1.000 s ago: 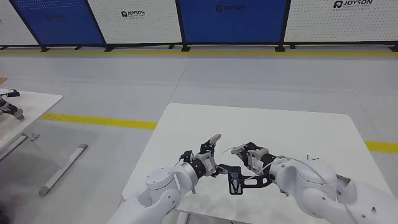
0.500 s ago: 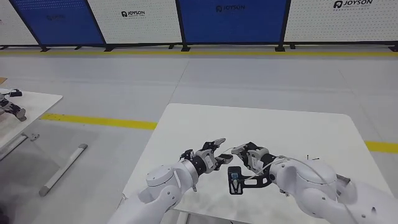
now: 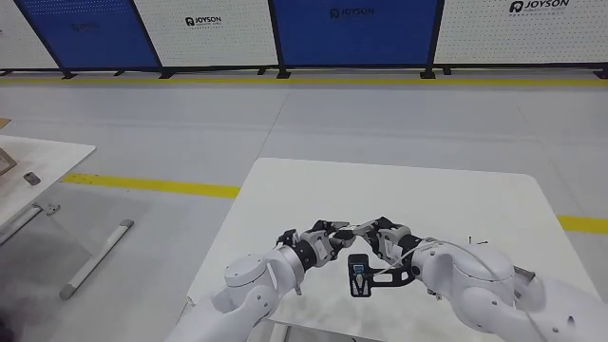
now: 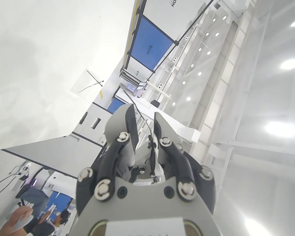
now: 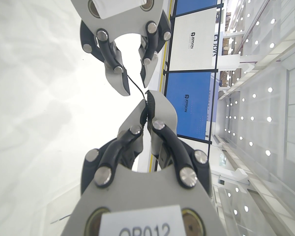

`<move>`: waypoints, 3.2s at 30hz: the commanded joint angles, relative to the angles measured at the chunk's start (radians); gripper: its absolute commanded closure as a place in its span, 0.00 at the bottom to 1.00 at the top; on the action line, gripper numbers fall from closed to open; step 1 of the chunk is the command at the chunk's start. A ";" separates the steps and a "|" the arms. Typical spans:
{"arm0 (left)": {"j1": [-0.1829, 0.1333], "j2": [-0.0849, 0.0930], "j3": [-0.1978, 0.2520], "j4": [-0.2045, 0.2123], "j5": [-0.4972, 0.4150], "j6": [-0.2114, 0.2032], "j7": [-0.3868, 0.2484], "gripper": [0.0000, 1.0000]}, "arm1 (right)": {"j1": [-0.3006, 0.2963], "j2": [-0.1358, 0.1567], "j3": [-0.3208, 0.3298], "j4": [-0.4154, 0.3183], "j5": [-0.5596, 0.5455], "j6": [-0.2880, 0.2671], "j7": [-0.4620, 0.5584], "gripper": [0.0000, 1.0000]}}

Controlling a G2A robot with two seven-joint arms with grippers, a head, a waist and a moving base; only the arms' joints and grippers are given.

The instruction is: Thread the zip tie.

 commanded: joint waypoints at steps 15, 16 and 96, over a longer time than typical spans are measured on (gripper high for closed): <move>0.004 -0.004 0.006 -0.005 0.022 -0.003 -0.001 1.00 | -0.024 -0.001 0.016 0.004 0.000 0.000 -0.024 0.85; 0.005 -0.005 0.006 -0.005 0.025 -0.008 0.002 1.00 | -0.027 0.001 0.018 0.005 0.000 0.000 -0.028 0.66; 0.120 -0.001 0.073 0.075 0.925 -0.412 0.026 1.00 | -0.340 0.030 0.372 0.409 2.072 0.000 0.239 0.00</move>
